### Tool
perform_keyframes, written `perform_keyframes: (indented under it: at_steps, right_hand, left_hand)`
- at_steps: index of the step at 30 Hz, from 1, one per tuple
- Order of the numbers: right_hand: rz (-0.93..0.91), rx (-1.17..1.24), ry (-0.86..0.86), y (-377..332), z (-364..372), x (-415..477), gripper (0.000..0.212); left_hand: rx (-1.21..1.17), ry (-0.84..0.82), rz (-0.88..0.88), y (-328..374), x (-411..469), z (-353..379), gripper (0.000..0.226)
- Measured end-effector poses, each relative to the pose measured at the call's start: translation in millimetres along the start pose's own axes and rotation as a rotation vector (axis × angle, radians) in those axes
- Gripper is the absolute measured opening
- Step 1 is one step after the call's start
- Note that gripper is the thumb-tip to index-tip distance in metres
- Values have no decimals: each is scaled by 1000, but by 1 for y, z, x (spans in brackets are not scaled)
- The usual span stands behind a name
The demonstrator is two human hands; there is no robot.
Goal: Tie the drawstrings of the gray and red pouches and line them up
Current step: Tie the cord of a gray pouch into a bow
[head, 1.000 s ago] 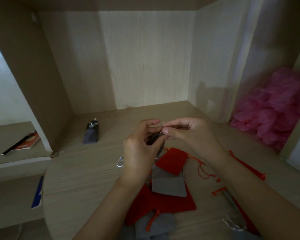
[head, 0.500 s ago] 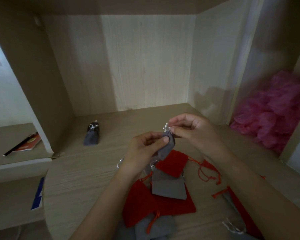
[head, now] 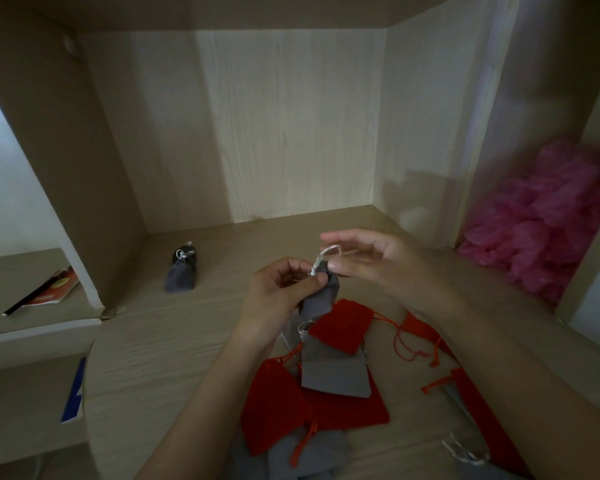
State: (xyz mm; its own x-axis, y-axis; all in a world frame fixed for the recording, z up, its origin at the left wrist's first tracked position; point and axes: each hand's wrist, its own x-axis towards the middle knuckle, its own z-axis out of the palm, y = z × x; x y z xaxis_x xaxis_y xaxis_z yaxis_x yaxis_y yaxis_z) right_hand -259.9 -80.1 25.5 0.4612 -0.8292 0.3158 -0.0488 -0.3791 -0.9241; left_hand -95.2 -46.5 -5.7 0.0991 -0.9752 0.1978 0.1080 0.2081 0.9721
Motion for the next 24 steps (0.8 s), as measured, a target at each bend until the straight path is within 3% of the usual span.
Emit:
perform_keyframes:
  at_steps: [4, 6, 10, 14, 19, 24]
  right_hand:
    - [-93, -58, 62, 1, 5, 1, 15]
    - [-125, -40, 97, 0, 4, 2, 14]
    - [-153, -65, 66, -3, 8, 1, 17]
    - [-183, -174, 31, -7, 11, -2, 22]
    - [-199, -169, 34, -11, 11, -4, 19]
    - [-203, -124, 38, -13, 10, -3, 14]
  left_hand:
    - [32, -59, 63, 0, -3, 1, 27]
    - [17, -69, 125, 2, -6, 2, 23]
    - [50, 69, 237, 4, -6, 1, 11]
    - [61, 158, 326, 6, -3, -5, 13]
    - [81, 2, 304, 8, -6, -4, 20]
    - [61, -26, 271, 10, -7, -7, 28]
